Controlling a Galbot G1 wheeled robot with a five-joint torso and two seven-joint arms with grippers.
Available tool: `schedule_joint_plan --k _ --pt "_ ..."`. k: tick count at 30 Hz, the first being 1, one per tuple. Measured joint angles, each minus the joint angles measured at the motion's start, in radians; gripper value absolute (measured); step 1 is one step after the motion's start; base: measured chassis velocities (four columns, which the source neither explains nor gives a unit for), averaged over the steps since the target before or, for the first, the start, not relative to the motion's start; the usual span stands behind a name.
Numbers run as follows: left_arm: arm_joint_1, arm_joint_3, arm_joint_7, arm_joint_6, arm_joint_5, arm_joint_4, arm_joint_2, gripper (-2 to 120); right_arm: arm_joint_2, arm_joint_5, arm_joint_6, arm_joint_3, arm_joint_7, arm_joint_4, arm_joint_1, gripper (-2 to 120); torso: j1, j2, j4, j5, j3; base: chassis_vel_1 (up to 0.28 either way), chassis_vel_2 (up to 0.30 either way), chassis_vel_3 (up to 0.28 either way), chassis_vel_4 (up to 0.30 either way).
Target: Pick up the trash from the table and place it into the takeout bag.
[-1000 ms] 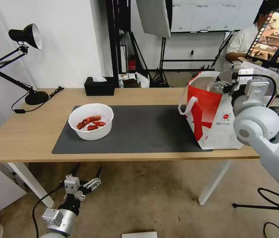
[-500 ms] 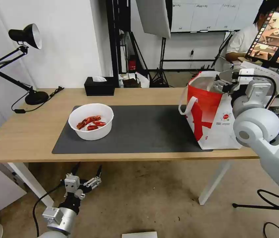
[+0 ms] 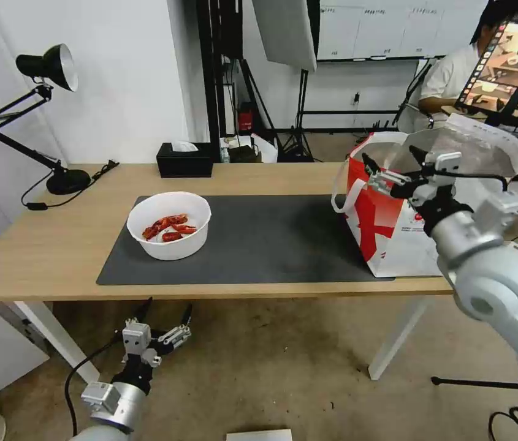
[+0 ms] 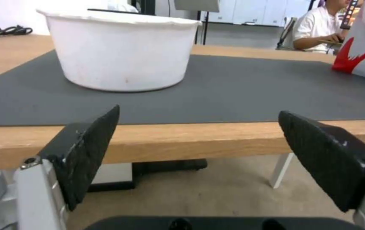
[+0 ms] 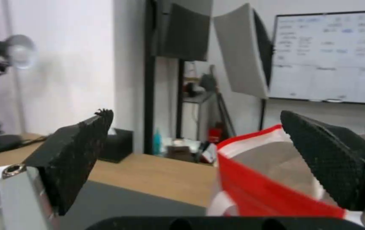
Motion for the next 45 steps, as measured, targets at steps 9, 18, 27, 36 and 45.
schedule_joint_plan --k 9,18,27,36,45 --pt "0.003 0.002 0.001 -0.002 0.001 -0.003 -0.001 100 0.09 -0.092 0.121 0.124 -0.14 0.062 -0.33 100 0.0 0.0 -0.0001 -0.0002 0.0 0.0 0.0 0.0 0.0" --pt "0.004 0.002 0.001 -0.005 0.001 0.001 -0.003 100 0.211 -0.262 0.24 0.148 -0.215 0.051 -0.548 100 0.0 0.0 -0.0002 -0.0001 0.0 0.0 0.0 0.0 0.0" --pt "0.006 0.015 0.003 -0.021 0.006 0.018 -0.012 100 0.344 -0.408 0.327 0.134 -0.251 -0.034 -0.678 100 0.0 0.0 -0.0002 -0.0001 0.0 0.0 0.0 0.0 0.0" --pt "0.002 0.02 0.004 -0.025 0.008 0.03 -0.02 100 0.387 -0.479 0.344 0.092 -0.235 -0.106 -0.678 100 0.0 0.0 -0.0001 -0.0001 0.0 0.0 0.0 0.0 0.0" --pt "0.003 0.014 0.005 -0.026 0.007 0.033 -0.019 100 0.413 -0.524 0.346 0.066 -0.231 -0.127 -0.666 100 0.0 0.0 -0.0001 -0.0001 0.0 0.0 0.0 0.0 0.0"
